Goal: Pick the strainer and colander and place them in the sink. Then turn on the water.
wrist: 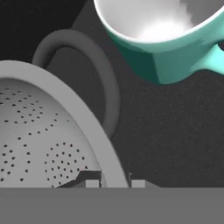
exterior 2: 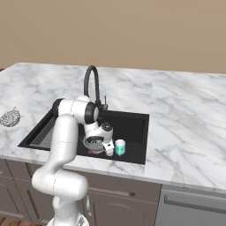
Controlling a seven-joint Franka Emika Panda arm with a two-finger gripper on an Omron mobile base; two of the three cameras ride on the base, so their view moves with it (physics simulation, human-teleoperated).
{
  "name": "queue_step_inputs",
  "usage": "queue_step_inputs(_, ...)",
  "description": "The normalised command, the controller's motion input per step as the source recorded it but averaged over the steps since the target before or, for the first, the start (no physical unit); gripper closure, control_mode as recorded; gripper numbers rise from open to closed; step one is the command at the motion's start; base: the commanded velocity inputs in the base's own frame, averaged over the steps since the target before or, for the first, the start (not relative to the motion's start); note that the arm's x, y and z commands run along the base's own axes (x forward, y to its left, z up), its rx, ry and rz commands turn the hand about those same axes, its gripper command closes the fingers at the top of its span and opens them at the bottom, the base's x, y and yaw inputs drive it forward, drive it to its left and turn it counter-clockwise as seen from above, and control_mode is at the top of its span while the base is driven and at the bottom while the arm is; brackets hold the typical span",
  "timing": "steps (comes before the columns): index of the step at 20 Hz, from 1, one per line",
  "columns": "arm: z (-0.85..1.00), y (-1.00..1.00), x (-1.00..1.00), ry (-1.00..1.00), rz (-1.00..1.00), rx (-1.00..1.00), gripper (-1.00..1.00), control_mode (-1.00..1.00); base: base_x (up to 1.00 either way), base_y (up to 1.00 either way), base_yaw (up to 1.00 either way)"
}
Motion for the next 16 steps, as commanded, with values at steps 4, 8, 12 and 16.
queue_step_inputs(4, 0.00, 0.00, 0.00, 0.00, 0.00, 0.00, -1.00, -1.00, 0.00, 0.00, 0.00)
queue_step_inputs(8, 0.00, 0.00, 0.00, 0.00, 0.00, 0.00, -1.00, -1.00, 0.00, 0.00, 0.00)
queue_step_inputs(12, 0.05, 0.00, 0.00, -0.01, 0.02, -0.01, -1.00, -1.00, 0.00, 0.00, 0.00)
queue_step_inputs(16, 0.25, 0.00, 0.00, -0.01, 0.02, 0.00, -1.00, -1.00, 0.00, 0.00, 0.00)
